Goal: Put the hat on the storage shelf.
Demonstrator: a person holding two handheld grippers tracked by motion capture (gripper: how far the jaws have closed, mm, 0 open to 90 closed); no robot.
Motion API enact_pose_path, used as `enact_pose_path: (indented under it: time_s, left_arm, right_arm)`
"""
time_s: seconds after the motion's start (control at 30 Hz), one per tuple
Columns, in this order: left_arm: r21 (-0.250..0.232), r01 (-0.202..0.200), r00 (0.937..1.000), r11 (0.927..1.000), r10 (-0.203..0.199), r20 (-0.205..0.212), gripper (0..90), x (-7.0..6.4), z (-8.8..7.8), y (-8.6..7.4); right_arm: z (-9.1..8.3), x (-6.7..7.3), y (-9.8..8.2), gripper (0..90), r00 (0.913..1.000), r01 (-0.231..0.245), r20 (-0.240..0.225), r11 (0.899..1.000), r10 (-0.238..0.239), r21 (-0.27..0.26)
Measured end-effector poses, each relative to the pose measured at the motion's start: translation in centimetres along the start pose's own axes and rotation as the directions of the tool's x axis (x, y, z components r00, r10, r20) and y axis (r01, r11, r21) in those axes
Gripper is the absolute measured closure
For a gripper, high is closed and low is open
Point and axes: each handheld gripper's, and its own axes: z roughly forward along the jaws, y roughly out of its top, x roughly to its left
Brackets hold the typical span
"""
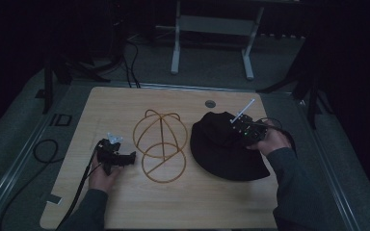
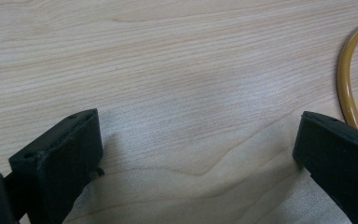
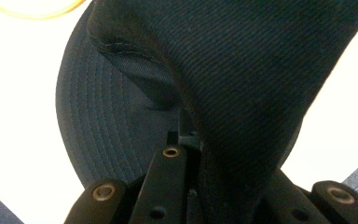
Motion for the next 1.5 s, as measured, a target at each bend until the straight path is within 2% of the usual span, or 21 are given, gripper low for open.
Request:
enact_pose_path:
  time_s: [0.57, 0.77, 1.1, 1.3, 1.5]
  left_arm:
    - [0.002, 0.000, 1.0000, 1.0000, 0.000, 0.000, 1.5, 0.0, 0.0, 0.0]
    - [0.002, 0.000, 1.0000, 1.0000, 0.000, 0.000, 1.5, 0.0, 0.0, 0.0]
    - [0.002, 0.002, 1.0000, 1.0000, -0.002, 0.000, 1.5, 0.0, 0.0, 0.0]
    - [0.002, 0.001, 1.0000, 1.0000, -0.001, 0.000, 1.5, 0.0, 0.0, 0.0]
    - [0.002, 0.000, 1.0000, 1.0000, 0.000, 0.000, 1.5, 0.0, 0.0, 0.0]
  right_arm:
    - [-1.9, -0.5, 0.1, 87.5, 0.9997, -0.015, 0.016, 0.999, 0.015, -0.041]
    - [-2.3, -0.5, 0.2, 87.4, 0.9998, -0.009, 0.017, 0.999, 0.010, -0.049]
    - [-4.0, -0.5, 0.7, 87.5, 0.9995, 0.014, 0.029, 0.998, -0.012, -0.061]
    - [-5.0, -0.7, 0.7, 87.5, 0.9996, 0.012, 0.028, 0.995, -0.009, -0.096]
    - [-5.1, -1.2, 0.6, 87.5, 0.9998, 0.022, 0.005, 0.989, -0.022, -0.144]
